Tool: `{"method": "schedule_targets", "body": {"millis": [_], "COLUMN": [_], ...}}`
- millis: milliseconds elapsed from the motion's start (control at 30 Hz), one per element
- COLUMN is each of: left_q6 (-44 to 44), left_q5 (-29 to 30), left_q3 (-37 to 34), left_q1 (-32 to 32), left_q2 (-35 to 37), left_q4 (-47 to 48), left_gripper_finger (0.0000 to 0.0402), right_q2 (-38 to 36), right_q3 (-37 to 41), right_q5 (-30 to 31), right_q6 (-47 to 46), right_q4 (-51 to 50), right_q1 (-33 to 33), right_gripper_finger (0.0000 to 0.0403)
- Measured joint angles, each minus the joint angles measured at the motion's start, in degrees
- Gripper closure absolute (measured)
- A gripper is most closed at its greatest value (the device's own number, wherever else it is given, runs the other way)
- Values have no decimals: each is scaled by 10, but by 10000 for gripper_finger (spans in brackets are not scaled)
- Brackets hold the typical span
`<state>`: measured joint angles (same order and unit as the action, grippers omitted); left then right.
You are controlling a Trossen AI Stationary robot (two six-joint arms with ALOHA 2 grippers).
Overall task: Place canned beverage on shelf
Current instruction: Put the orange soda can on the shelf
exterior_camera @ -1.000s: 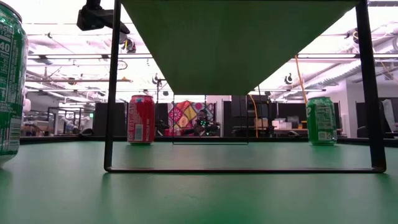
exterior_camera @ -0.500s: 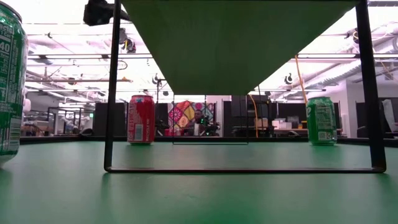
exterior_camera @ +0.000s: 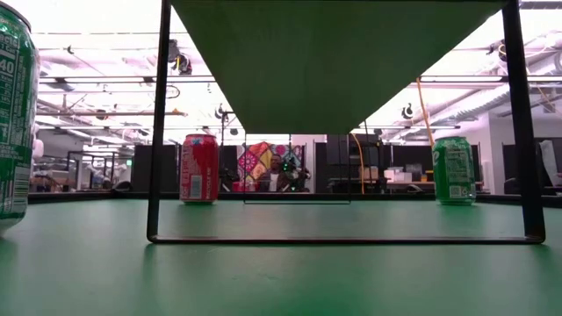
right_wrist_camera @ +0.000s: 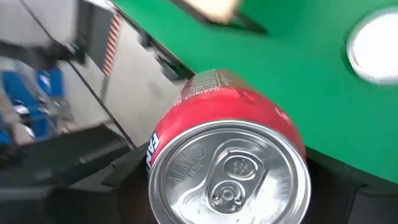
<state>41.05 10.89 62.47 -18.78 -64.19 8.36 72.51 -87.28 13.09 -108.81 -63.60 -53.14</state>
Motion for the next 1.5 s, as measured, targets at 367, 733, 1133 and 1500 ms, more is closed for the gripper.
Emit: {"method": "schedule_targets", "body": {"millis": [367, 733, 1133, 1500], "left_q6": [-160, -202, -222, -249], "left_q5": [28, 25, 53, 44], "left_q3": [105, 181, 188, 187], "left_q1": [-35, -35, -15, -6], "left_q2": [-85, -192, -211, -253], "left_q4": [-2, 0, -1, -4], "left_gripper_finger": [73, 73, 65, 22], "right_q2": [17, 32, 44, 52], "right_q3": [-71, -79, -79, -79], "right_q5": [80, 77, 77, 77], "right_q6": [184, 310, 347, 379], "right_q4": [53, 153, 183, 217], "right_q1": [146, 233, 262, 274], "right_gripper_finger": [111, 109, 109, 108]}}
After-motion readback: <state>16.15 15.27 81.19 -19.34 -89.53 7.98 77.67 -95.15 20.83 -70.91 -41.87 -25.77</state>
